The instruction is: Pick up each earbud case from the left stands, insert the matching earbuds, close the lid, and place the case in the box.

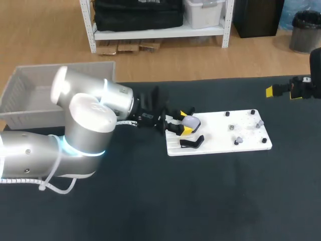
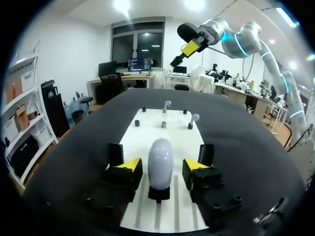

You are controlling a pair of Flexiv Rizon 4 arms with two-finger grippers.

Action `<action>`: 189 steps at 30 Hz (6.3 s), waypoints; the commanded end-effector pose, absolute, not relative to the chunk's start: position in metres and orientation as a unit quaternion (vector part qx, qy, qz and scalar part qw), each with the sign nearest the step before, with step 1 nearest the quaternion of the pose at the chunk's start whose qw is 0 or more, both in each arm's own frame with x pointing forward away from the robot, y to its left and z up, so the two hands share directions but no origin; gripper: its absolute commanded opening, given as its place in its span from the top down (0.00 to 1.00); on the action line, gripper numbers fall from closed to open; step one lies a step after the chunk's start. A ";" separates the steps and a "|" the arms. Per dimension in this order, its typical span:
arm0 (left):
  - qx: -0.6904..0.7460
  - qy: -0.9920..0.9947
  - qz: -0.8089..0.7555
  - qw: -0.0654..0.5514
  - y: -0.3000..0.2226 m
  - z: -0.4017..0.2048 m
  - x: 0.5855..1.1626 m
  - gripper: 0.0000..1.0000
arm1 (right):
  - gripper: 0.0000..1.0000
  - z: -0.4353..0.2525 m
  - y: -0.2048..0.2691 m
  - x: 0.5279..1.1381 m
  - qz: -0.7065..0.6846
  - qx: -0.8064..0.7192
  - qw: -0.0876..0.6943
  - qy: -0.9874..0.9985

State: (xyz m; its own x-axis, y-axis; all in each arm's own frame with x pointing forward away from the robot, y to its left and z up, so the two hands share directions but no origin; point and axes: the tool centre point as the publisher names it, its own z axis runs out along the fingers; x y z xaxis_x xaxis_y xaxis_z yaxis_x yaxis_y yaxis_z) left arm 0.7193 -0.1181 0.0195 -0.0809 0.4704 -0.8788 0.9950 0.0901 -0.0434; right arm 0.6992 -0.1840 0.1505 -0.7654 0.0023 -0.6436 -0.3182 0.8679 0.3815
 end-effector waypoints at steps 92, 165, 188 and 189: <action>0.594 0.529 -0.436 0.421 -0.158 0.111 0.711 1.00 | 0.00 0.153 -0.056 0.710 0.152 -0.195 0.260 0.933; 0.533 0.506 -0.431 0.523 -0.164 0.139 0.732 1.00 | 0.55 0.021 -0.168 0.711 -0.046 -0.137 0.093 0.985; 0.533 0.506 -0.431 0.523 -0.164 0.139 0.732 1.00 | 1.00 0.018 -0.165 0.718 -0.044 -0.124 0.085 0.988; 0.533 0.506 -0.431 0.523 -0.164 0.139 0.732 1.00 | 1.00 0.018 -0.165 0.718 -0.044 -0.124 0.086 0.988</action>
State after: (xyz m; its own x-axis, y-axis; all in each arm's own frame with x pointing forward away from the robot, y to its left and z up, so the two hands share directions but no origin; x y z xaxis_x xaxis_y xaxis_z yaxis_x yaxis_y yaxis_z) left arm 0.7342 -0.1646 0.1400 0.1090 0.0952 -0.9895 0.9922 0.0509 0.1142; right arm 0.7143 -0.1672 0.0190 -0.9533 -0.2534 -0.1644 -0.2380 0.9652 -0.1082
